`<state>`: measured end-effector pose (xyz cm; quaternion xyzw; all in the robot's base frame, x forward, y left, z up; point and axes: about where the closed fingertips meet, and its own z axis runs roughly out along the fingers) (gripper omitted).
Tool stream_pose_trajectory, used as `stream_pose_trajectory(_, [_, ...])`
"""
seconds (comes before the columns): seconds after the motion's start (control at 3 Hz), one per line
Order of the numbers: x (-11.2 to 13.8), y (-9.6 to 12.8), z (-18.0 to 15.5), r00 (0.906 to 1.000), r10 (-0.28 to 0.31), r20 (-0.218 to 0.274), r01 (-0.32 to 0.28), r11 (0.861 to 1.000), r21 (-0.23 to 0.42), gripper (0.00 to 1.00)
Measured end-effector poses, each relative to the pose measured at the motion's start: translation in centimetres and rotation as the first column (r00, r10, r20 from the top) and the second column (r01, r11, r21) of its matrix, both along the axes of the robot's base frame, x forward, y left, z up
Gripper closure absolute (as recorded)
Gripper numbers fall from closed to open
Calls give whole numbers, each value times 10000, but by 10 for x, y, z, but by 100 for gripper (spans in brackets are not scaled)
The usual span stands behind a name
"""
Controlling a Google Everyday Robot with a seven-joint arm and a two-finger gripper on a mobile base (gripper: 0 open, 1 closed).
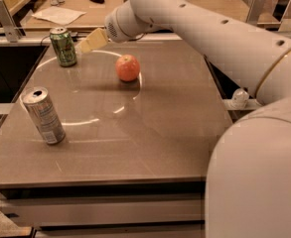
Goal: Move green can near redbull can
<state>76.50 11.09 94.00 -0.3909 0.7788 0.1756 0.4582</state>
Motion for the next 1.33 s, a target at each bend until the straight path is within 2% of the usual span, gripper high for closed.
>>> stream_pose_trajectory(0.33, [4, 14, -9, 9994, 93, -330, -77, 9988, 478, 0])
stream_pose_trajectory(0.67, [4, 39, -11, 9949, 1001, -153, -980, 9900, 1020, 0])
stream_pose_trajectory(1.33, [11, 90, -20, 9713, 2336, 442, -2374, 9631, 1268, 0])
